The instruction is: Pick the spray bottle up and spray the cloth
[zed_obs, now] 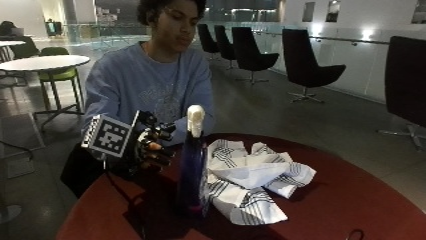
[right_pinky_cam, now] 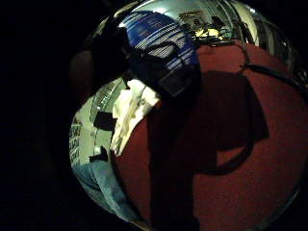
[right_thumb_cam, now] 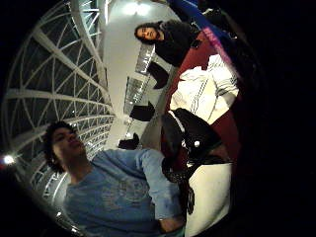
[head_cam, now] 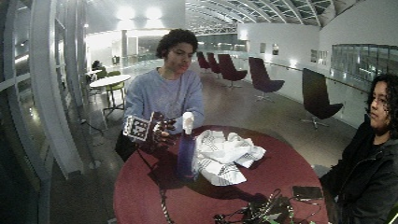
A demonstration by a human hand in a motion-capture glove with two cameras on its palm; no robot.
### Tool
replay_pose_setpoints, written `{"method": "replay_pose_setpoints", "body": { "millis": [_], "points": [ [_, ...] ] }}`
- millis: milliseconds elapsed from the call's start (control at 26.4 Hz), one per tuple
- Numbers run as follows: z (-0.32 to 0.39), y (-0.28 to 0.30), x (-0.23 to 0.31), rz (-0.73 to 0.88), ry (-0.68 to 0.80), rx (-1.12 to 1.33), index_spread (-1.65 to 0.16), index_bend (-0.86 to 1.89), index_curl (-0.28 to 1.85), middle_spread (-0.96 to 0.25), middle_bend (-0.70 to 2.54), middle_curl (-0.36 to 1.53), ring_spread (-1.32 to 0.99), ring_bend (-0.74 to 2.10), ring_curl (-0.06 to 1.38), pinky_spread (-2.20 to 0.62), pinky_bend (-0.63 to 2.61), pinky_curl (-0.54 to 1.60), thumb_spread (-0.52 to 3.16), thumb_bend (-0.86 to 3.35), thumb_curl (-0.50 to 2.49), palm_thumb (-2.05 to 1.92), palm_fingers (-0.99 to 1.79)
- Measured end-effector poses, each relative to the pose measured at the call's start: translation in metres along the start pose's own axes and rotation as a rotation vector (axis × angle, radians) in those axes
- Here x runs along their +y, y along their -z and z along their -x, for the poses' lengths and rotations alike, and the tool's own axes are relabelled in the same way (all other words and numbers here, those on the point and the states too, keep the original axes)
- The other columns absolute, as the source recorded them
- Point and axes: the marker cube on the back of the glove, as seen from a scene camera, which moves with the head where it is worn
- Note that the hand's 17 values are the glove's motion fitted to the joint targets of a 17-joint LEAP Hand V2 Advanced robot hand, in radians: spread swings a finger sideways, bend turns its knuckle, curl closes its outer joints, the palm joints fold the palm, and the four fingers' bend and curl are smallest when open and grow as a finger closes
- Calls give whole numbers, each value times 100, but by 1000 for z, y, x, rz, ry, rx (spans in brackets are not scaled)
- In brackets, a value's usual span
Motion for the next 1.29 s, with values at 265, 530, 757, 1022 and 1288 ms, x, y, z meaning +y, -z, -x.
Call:
{"method": "replay_pose_setpoints", "body": {
  "millis": [265, 530, 757, 1022, 1288],
  "points": [
    [-24, -8, -55, -34, -86, -4, -36, 2, 18, 0, 24, 36, 5, 42, 35, 22, 42, 37, 108, 1, 26, 60, 45],
    [-30, -27, -92, -40, -115, 5, -38, 3, 13, 1, 29, 38, 6, 41, 34, 23, 49, 38, 101, -4, 26, 53, 35],
    [-38, -41, -96, -90, -94, 36, -37, 1, 10, 0, 34, 39, 7, 47, 34, 25, 52, 38, 95, -5, 26, 48, 35],
    [-45, -49, -97, -137, -62, 51, -36, 1, 6, 1, 36, 39, 8, 56, 36, 29, 60, 39, 94, 4, 31, 65, 36],
    [-30, -46, -93, -35, -11, -81, -34, 1, 4, -2, 38, 41, 6, 67, 39, 29, 63, 39, 91, 6, 38, 78, 46]
  ]
}}
